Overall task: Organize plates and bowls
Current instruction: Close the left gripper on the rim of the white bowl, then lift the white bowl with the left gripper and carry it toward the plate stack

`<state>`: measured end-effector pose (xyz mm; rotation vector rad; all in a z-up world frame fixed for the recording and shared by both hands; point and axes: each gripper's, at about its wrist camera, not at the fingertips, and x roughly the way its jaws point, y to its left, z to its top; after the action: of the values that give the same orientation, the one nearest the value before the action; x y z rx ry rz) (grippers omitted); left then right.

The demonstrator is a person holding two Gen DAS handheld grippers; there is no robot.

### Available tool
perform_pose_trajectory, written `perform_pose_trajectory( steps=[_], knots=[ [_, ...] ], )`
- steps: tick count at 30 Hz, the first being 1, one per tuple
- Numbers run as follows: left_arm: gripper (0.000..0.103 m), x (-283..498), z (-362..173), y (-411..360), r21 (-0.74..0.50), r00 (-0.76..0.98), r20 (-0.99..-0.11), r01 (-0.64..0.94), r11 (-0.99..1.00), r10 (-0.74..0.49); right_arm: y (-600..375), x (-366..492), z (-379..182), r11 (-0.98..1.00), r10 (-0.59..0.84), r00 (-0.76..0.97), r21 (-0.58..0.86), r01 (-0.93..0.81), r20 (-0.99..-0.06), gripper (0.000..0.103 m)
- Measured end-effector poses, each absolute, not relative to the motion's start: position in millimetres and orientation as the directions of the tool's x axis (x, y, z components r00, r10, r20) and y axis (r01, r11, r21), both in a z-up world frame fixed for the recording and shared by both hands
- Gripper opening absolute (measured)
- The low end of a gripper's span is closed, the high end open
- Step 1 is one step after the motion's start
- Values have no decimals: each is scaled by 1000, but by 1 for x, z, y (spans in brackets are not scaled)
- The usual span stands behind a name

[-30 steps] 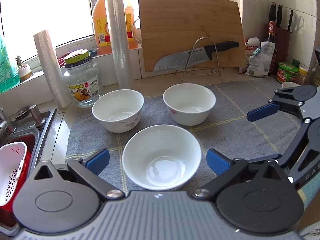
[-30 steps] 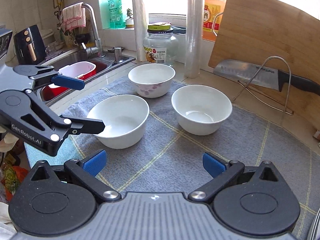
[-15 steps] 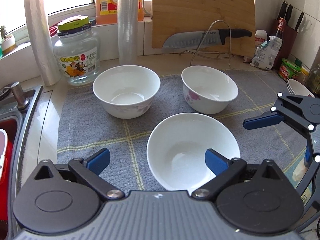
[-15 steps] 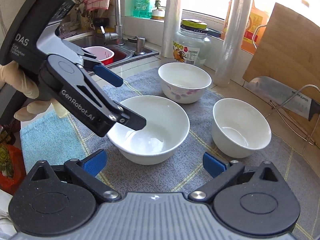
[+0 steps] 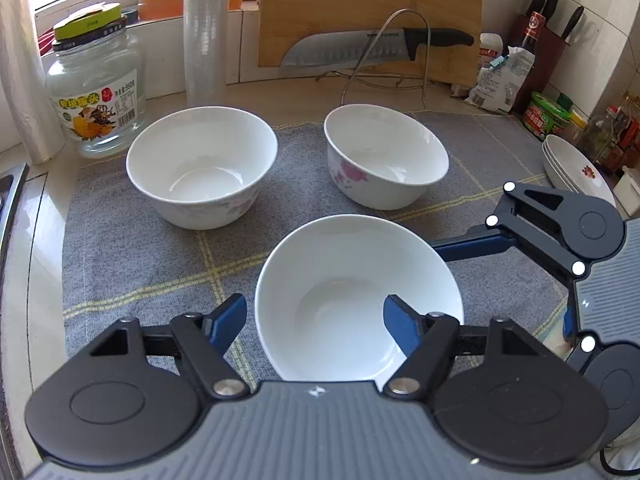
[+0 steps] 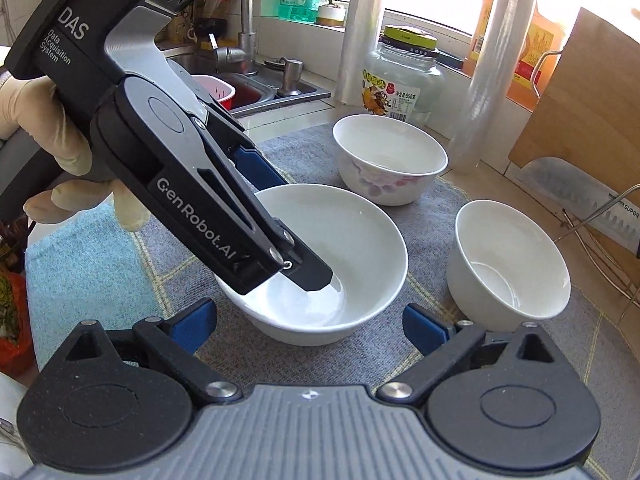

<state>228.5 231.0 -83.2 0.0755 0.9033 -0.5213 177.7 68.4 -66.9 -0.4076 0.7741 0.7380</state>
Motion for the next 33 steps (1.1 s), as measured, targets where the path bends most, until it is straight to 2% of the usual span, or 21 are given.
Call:
perform_pose_trajectory(
  steps=[4, 7, 33],
  knots=[
    [73, 229, -82, 230, -158, 498, -764, 472, 867, -410, 70, 178, -68, 674, 445, 482, -72, -735, -755, 87],
    [65, 231, -82, 228, -164, 487, -768, 478, 863, -416, 69, 179, -68, 680, 451, 478, -57, -731, -754, 84],
    [65, 219, -66, 196, -135, 488, -756, 534, 834, -435, 40, 166, -50, 723, 429, 495, -41, -689, -755, 84]
  ],
)
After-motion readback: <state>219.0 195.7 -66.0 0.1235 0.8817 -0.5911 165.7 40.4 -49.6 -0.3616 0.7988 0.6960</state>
